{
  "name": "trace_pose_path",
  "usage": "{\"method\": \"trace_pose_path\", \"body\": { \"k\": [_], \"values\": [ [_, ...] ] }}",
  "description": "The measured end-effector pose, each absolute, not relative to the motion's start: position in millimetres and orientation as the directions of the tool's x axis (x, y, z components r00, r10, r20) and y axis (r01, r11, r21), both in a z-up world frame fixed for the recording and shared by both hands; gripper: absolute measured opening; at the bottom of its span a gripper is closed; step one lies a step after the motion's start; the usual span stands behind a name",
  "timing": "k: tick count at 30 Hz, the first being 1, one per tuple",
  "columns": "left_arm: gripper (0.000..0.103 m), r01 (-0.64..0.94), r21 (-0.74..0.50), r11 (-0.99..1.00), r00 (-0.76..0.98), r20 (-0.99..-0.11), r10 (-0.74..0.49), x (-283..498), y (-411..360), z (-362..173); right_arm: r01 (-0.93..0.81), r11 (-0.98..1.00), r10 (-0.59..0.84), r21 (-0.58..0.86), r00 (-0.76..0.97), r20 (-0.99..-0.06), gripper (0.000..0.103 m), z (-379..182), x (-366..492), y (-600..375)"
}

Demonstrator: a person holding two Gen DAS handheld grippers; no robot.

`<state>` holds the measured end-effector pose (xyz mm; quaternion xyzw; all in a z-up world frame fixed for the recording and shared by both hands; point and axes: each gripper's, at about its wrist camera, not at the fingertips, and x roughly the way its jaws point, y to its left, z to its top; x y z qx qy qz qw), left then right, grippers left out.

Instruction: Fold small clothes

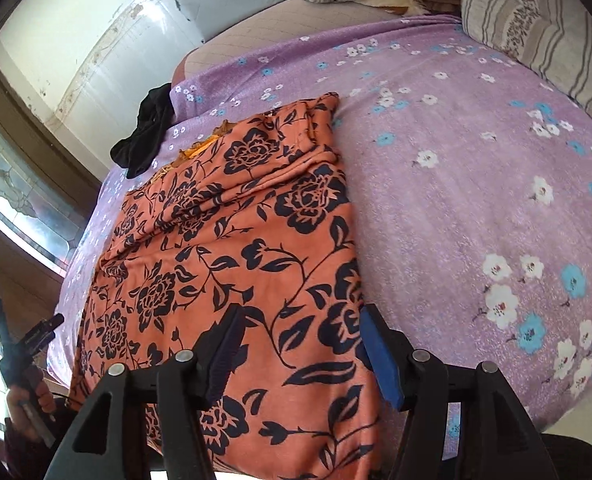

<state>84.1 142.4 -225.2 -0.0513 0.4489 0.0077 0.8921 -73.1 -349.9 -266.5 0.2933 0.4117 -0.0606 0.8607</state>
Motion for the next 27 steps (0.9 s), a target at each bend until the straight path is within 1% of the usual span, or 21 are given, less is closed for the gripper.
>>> {"method": "trace_pose_path", "body": {
  "k": [5,10,11,13,15,18,22,25,26,27],
  "values": [
    [0.080,-0.070,-0.077,0.995,0.520,-0.854,-0.030,71,166,-233,0.346,0.819,0.155,0.458,0.635,-0.757,0.064,-270,-74,-351],
    [0.080,-0.024,-0.009,1.000,0.468,-0.884,0.003,48,170,-246,0.327,0.839,0.162,0.435,0.613,-0.773,0.064,-276,-76,-347],
    [0.079,-0.004,0.000,1.000,0.459,-0.888,0.001,43,168,-249,0.329,0.839,0.164,0.434,0.607,-0.778,0.064,-278,-76,-348],
    [0.069,0.039,-0.001,0.999,0.434,-0.901,-0.018,35,164,-255,0.339,0.833,0.168,0.438,0.599,-0.783,0.064,-282,-78,-352],
    [0.068,0.069,-0.021,0.997,0.403,-0.914,-0.047,29,159,-259,0.346,0.825,0.172,0.448,0.601,-0.781,0.064,-283,-78,-354],
    [0.069,0.096,-0.084,0.992,0.329,-0.938,-0.111,28,151,-269,0.342,0.819,0.184,0.460,0.602,-0.777,0.064,-282,-79,-354],
    [0.071,0.074,-0.117,0.990,0.230,-0.964,-0.132,36,145,-286,0.330,0.827,0.197,0.454,0.587,-0.785,0.064,-281,-80,-349],
    [0.071,0.079,-0.148,0.986,0.219,-0.962,-0.162,38,140,-288,0.345,0.798,0.246,0.494,0.562,-0.789,0.064,-283,-86,-350],
    [0.069,0.092,-0.154,0.984,0.222,-0.960,-0.171,38,137,-288,0.350,0.790,0.260,0.503,0.553,-0.792,0.065,-284,-89,-351],
    [0.053,0.107,-0.161,0.981,0.223,-0.958,-0.182,38,133,-287,0.355,0.784,0.270,0.509,0.542,-0.796,0.066,-284,-93,-352]
  ]
}}
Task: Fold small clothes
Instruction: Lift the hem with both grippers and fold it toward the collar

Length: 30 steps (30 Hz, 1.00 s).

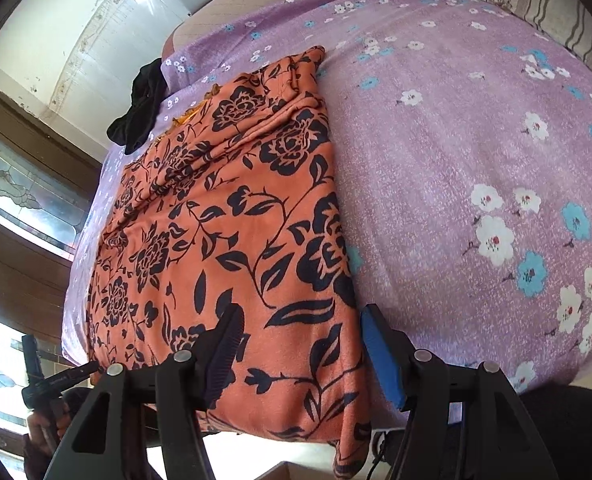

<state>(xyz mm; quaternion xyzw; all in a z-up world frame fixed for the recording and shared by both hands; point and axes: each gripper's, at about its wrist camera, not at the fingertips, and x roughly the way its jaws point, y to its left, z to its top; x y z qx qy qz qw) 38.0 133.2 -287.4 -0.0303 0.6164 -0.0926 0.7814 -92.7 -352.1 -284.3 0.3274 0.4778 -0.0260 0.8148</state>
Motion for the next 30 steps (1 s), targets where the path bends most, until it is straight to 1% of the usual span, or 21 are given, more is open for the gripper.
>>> {"method": "trace_pose_path", "body": {
  "k": [1,2,3,6,7,8,10,11,12,14,15,16,19,21,24,26,27,28,29,30],
  "values": [
    [0.032,0.120,-0.165,0.979,0.216,-0.958,-0.188,38,129,-288,0.362,0.778,0.281,0.514,0.531,-0.799,0.067,-284,-96,-353],
    [0.024,0.127,-0.167,0.978,0.208,-0.959,-0.191,39,127,-289,0.368,0.772,0.292,0.519,0.520,-0.803,0.068,-285,-99,-354],
    [0.021,0.132,-0.168,0.977,0.207,-0.959,-0.193,39,124,-289,0.373,0.765,0.303,0.525,0.510,-0.805,0.068,-285,-102,-355],
    [0.021,0.152,-0.178,0.972,0.208,-0.956,-0.207,40,118,-287,0.396,0.760,0.314,0.515,0.471,-0.825,0.070,-289,-109,-357],
    [0.023,0.159,-0.187,0.969,0.203,-0.955,-0.217,40,114,-285,0.397,0.760,0.320,0.515,0.461,-0.828,0.070,-291,-109,-357],
    [0.027,0.163,-0.193,0.968,0.202,-0.953,-0.224,41,113,-284,0.397,0.761,0.327,0.513,0.448,-0.832,0.070,-294,-109,-356],
    [0.050,0.167,-0.229,0.959,0.188,-0.947,-0.259,41,111,-283,0.408,0.771,0.331,0.489,0.399,-0.855,0.070,-303,-107,-351],
    [0.053,0.169,-0.240,0.956,0.185,-0.945,-0.270,42,112,-283,0.415,0.776,0.333,0.474,0.368,-0.868,0.070,-308,-106,-349],
    [0.053,0.172,-0.239,0.956,0.185,-0.945,-0.270,42,111,-283,0.416,0.783,0.333,0.462,0.347,-0.877,0.070,-310,-105,-345],
    [0.053,0.174,-0.237,0.956,0.180,-0.947,-0.267,42,109,-282,0.412,0.804,0.315,0.429,0.316,-0.895,0.072,-311,-103,-338],
    [0.050,0.172,-0.235,0.957,0.176,-0.948,-0.265,43,109,-283,0.418,0.810,0.308,0.412,0.294,-0.905,0.072,-312,-103,-334],
    [0.040,0.172,-0.230,0.958,0.176,-0.950,-0.260,42,110,-284,0.438,0.806,0.308,0.399,0.265,-0.914,0.072,-314,-104,-333],
    [0.025,0.173,-0.209,0.963,0.185,-0.953,-0.240,42,115,-285,0.486,0.762,0.356,0.429,0.239,-0.903,0.072,-322,-112,-330],
    [0.020,0.169,-0.211,0.963,0.187,-0.952,-0.242,43,118,-286,0.485,0.768,0.345,0.419,0.239,-0.908,0.069,-328,-113,-329],
    [0.020,0.168,-0.222,0.960,0.183,-0.950,-0.252,44,122,-287,0.488,0.760,0.351,0.430,0.248,-0.903,0.068,-339,-111,-327],
    [0.020,0.166,-0.233,0.958,0.179,-0.948,-0.262,43,126,-288,0.479,0.754,0.366,0.450,0.262,-0.893,0.063,-339,-112,-327],
    [0.020,0.167,-0.236,0.957,0.178,-0.948,-0.264,43,127,-288,0.466,0.760,0.369,0.452,0.263,-0.891,0.056,-338,-113,-327],
    [0.016,0.168,-0.235,0.957,0.180,-0.948,-0.264,43,129,-288,0.449,0.773,0.368,0.449,0.258,-0.893,0.046,-335,-115,-326],
    [0.011,0.169,-0.227,0.959,0.186,-0.948,-0.257,43,132,-288,0.430,0.792,0.358,0.434,0.250,-0.900,0.040,-332,-116,-323],
    [0.009,0.171,-0.221,0.960,0.195,-0.948,-0.253,42,133,-285,0.407,0.812,0.343,0.418,0.246,-0.906,0.027,-327,-118,-317]
  ]
}}
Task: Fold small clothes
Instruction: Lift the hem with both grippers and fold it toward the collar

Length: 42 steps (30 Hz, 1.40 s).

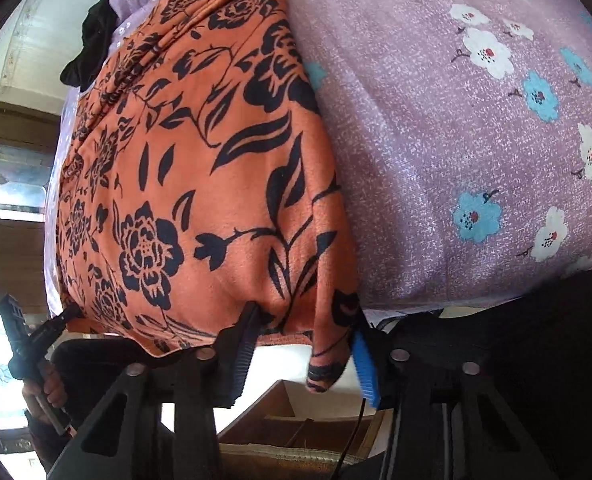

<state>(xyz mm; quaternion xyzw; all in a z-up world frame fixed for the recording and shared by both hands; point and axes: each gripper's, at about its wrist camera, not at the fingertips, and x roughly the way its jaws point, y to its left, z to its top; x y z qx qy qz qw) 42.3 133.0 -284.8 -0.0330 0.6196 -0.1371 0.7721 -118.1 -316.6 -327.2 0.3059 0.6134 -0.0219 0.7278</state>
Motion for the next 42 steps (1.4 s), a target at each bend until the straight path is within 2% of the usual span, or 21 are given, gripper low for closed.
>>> {"method": "trace_pose_path", "body": {
  "k": [1,3,13,21,27,30,31,33,35,36,37,38,42],
  "values": [
    [0.008,0.173,-0.225,0.959,0.205,-0.944,-0.259,41,133,-280,0.383,0.830,0.330,0.405,0.250,-0.911,0.019,-321,-120,-314],
    [0.008,0.189,-0.227,0.955,0.229,-0.936,-0.267,39,135,-269,0.340,0.838,0.344,0.426,0.275,-0.898,0.009,-309,-124,-311],
    [0.008,0.228,-0.345,0.911,0.308,-0.862,-0.403,41,153,-206,0.230,0.729,0.489,0.645,0.484,-0.726,0.008,-256,-117,-318],
    [0.008,0.149,-0.257,0.955,0.219,-0.933,-0.286,47,141,-256,0.345,0.744,0.473,0.573,0.336,-0.815,0.008,-312,-110,-319],
    [0.020,0.147,-0.234,0.961,0.168,-0.952,-0.257,47,139,-271,0.368,0.738,0.480,0.566,0.304,-0.823,0.016,-317,-106,-321],
    [0.019,0.159,-0.207,0.965,0.166,-0.958,-0.233,46,135,-274,0.354,0.759,0.463,0.547,0.298,-0.835,0.018,-316,-105,-316],
    [0.012,0.171,-0.198,0.965,0.171,-0.959,-0.227,45,134,-274,0.356,0.757,0.463,0.547,0.299,-0.835,0.018,-316,-105,-316],
    [0.009,0.201,-0.169,0.965,0.182,-0.961,-0.206,41,129,-273,0.370,0.753,0.463,0.544,0.289,-0.838,0.019,-317,-107,-316],
    [0.008,0.217,-0.155,0.964,0.192,-0.961,-0.198,38,126,-271,0.394,0.761,0.444,0.515,0.263,-0.857,0.025,-317,-111,-318],
    [0.008,0.219,-0.155,0.963,0.192,-0.961,-0.199,38,126,-270,0.405,0.771,0.421,0.491,0.254,-0.871,0.038,-316,-113,-320],
    [0.008,0.218,-0.157,0.963,0.191,-0.961,-0.200,38,127,-270,0.417,0.776,0.400,0.473,0.255,-0.880,0.064,-315,-116,-322],
    [0.008,0.220,-0.160,0.962,0.188,-0.961,-0.203,37,127,-271,0.410,0.768,0.406,0.491,0.281,-0.870,0.068,-314,-119,-323],
    [0.008,0.235,-0.165,0.958,0.174,-0.962,-0.209,44,122,-273,0.362,0.780,0.411,0.510,0.319,-0.854,0.066,-312,-115,-318]
  ]
}}
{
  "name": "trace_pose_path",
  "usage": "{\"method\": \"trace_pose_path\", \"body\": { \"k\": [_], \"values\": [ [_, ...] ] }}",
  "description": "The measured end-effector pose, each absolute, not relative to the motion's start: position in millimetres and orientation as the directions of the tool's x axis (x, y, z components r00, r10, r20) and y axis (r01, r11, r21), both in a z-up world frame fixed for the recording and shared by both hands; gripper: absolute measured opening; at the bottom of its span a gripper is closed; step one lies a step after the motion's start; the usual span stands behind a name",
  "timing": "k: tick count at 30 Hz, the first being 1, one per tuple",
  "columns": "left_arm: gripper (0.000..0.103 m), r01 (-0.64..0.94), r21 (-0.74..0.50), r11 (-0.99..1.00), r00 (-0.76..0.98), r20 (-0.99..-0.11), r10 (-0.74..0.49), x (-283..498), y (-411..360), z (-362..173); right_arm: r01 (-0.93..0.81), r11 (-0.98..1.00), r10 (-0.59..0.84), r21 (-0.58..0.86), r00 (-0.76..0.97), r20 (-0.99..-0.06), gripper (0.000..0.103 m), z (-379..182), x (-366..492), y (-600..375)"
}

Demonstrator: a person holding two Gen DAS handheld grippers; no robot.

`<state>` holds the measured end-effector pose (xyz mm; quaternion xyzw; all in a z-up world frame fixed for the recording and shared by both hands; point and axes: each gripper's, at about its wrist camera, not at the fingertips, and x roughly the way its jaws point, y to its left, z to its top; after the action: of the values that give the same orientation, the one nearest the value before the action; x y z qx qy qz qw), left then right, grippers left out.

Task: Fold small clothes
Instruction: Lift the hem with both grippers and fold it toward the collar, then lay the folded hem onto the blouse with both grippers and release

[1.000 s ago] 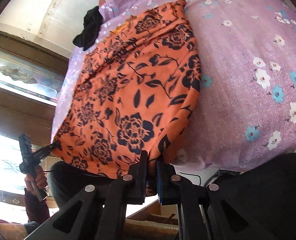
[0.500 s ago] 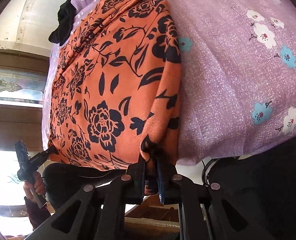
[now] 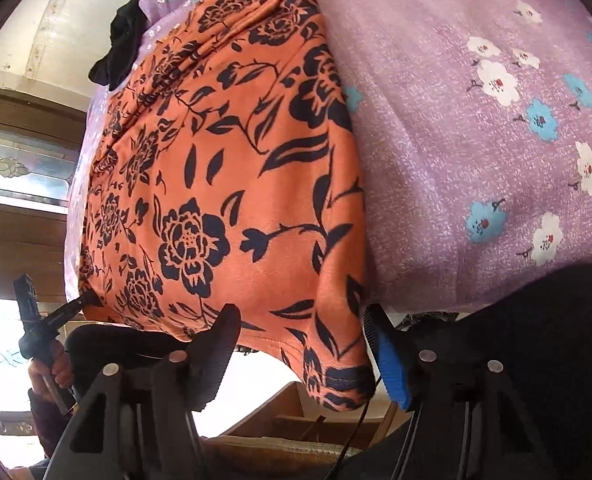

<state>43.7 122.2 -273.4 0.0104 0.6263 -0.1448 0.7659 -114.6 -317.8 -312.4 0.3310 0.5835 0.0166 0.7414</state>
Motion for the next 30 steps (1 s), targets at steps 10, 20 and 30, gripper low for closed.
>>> {"method": "trace_pose_path", "body": {
  "k": [10,20,30],
  "values": [
    [0.006,0.268,-0.306,0.913,0.191,-0.912,-0.362,52,128,-230,0.251,0.794,0.456,0.554,0.358,-0.815,0.007,-269,-108,-312],
    [0.006,0.280,-0.427,0.860,0.293,-0.815,-0.500,158,97,-157,0.159,0.680,0.411,0.716,0.726,-0.551,0.007,-189,-15,-380],
    [0.007,0.061,-0.437,0.897,0.355,-0.831,-0.429,338,46,-233,0.333,0.583,0.253,0.741,0.793,-0.555,0.010,-245,161,-461]
  ]
}}
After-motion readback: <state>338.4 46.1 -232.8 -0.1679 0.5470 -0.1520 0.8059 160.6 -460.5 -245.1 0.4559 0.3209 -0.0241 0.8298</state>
